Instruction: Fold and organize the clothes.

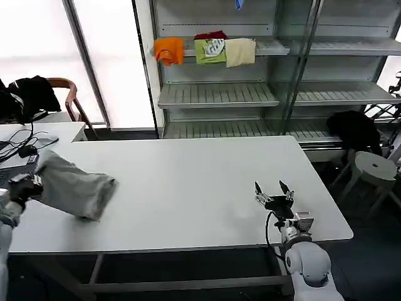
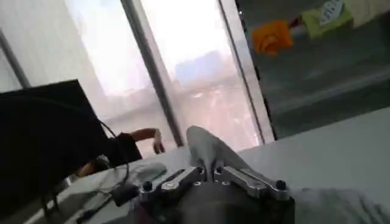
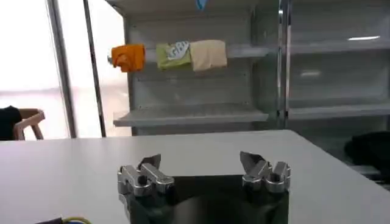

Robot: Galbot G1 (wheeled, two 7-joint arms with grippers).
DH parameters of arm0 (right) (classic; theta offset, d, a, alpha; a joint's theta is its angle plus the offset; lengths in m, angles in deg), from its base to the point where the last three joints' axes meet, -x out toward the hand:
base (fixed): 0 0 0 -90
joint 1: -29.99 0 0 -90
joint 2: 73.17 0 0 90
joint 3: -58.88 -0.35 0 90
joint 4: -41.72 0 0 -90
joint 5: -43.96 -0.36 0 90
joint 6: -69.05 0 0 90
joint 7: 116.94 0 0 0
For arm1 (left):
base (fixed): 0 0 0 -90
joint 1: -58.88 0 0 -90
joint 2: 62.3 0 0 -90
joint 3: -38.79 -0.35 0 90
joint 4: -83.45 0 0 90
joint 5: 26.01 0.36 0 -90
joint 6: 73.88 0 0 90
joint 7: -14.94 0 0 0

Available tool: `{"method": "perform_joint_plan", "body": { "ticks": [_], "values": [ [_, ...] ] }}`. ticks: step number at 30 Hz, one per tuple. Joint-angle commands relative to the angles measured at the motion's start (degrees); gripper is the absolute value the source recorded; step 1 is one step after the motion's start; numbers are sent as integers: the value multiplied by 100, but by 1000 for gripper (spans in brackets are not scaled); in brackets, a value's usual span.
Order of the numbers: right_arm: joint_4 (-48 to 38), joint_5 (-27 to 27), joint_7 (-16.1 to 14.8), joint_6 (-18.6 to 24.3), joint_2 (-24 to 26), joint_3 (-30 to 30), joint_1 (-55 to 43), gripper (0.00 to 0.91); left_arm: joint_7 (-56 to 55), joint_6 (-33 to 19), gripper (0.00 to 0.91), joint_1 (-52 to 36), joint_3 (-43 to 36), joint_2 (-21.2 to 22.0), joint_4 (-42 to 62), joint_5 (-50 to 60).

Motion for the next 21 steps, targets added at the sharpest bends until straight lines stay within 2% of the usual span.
{"method": "perform_joint_plan", "body": {
  "ticks": [1,3,7,9,13,14,17,20,21],
  "values": [
    [-202,-62,13,120,38,59,20,907,478,203,20,-478,182,-949,-406,187],
    [-213,-68,25,121,46,54,37,907,512,257,20,-326,35,-744,-635,226],
    [-206,-68,51,112,32,20,107,907,534,255,20,25,-487,-71,-969,559],
    [-199,-69,54,104,39,-20,143,907,492,181,20,180,-815,394,-1063,853],
    [-214,-92,66,90,55,-104,186,907,312,363,20,314,-1594,1253,-1278,1069],
    [-219,-90,70,88,46,-124,199,907,133,469,20,288,-1943,1594,-1346,1110],
    [-221,-77,76,83,19,-144,211,907,-158,896,20,133,-2499,2173,-1389,1154],
    [-207,-77,75,78,7,-166,220,907,-439,1137,20,-83,-2843,2455,-1337,1162],
    [-205,-77,76,79,8,-180,228,907,-751,1240,20,-168,-3169,2614,-1239,1198]
  ]
}}
